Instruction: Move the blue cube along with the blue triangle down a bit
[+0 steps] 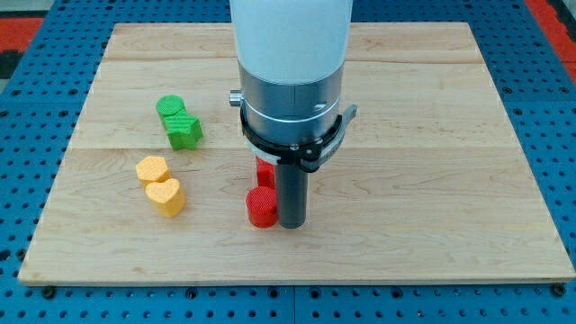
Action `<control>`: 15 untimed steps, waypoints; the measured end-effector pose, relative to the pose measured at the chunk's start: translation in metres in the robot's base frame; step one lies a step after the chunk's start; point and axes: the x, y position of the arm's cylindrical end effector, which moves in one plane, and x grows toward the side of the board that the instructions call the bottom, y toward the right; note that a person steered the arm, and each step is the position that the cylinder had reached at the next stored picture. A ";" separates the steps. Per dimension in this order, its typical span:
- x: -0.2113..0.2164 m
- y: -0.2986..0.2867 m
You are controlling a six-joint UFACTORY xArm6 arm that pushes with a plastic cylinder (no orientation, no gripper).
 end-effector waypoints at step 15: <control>-0.191 0.069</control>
